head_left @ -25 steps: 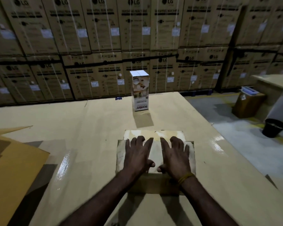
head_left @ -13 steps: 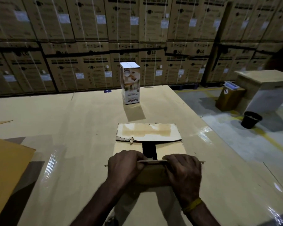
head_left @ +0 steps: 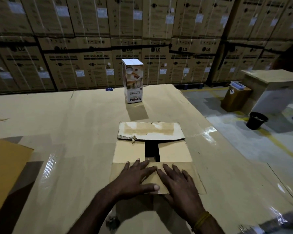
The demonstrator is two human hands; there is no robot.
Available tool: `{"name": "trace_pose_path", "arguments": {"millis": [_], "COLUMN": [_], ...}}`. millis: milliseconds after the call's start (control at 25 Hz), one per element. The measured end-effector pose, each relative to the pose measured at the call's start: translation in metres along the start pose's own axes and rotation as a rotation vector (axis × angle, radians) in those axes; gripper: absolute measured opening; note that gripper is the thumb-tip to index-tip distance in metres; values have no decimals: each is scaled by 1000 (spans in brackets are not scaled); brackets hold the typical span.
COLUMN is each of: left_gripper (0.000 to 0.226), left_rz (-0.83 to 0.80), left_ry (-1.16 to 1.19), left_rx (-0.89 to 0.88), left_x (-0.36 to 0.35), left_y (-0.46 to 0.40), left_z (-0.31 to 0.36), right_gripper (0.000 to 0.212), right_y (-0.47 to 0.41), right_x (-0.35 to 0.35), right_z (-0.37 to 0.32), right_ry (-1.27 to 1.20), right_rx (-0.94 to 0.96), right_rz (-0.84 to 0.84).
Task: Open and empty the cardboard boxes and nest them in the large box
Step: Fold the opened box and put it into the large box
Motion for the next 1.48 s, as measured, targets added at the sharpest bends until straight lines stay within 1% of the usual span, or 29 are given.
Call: {"name": "trace_pose_path", "arguments": {"millis": [80, 120, 160, 240, 320, 400, 480, 600, 680, 760, 800, 880, 920, 960, 1040, 1160, 1280, 1360, 1480], "left_gripper": [82, 76, 71, 63, 56, 50, 48, 50, 52, 53, 54, 56, 58, 59, 63, 70, 78, 84, 89], "left_rz": [127, 188, 247, 365, 459, 540, 597, 602, 553, 480, 439, 372, 351, 342, 357, 443, 531, 562, 581], "left_ry": [-6, -45, -82, -110, -101, -86, -77, -125, -161, -212, -239, -227, -202, -181, -165, -174, -151, -183, -245], "left_rx": [25, 25, 23, 27, 60, 128, 206, 273, 302, 319, 321, 320, 319, 315, 301, 291, 294, 299, 343], "left_x": [-8, -13, -19, -28, -33, -35, -36, -33, -29, -25, -23, -19, -17, -13, -9, -6, 1, 7, 10], "left_y": [-7, -9, -10, -12, -14, -17, -20, -31, -42, -54, -59, -70, -75, -79, -85, -90, -101, -114, -132], "left_z": [-5, -9, -12, -17, -15, -9, -3, 1, -1, -6, -9, -15, -17, -19, -23, -26, -26, -29, -45], "right_gripper": [102, 106, 108, 102, 94, 91, 83, 78, 85, 94, 91, 73, 67, 67, 71, 77, 86, 90, 92], "right_y": [-6, -9, -12, -18, -25, -33, -42, -55, -67, -80, -87, -101, -107, -113, -122, -131, -146, -160, -180], "right_x": [-4, -5, -5, -9, -15, -23, -27, -25, -18, -15, -16, -18, -19, -18, -18, -20, -19, -16, -17], "right_z": [2, 3, 4, 7, 12, 18, 22, 23, 22, 24, 25, 30, 31, 32, 35, 38, 40, 44, 57], "right_ry": [-85, -115, -113, -138, -165, -185, -189, -128, -82, -51, -47, -45, -52, -64, -95, -141, -132, -133, -119], "right_rx": [49, 42, 43, 40, 7, -51, -110, -172, -173, -164, -168, -188, -196, -199, -199, -210, -209, -207, -241], "right_rz": [-121, -193, -218, -175, -77, 27, 82, 97, 79, 21, -29, -148, -188, -208, -181, -35, 90, 121, 124]}}
Point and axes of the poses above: each hand's wrist, its own y-axis away from the middle knuckle, its own x-axis out of the back of the hand, z = x × y, the point moved 1 cm from there along -y, towards the middle knuckle, and after that the axes turned 5 degrees about z, right-handed, at the moved point
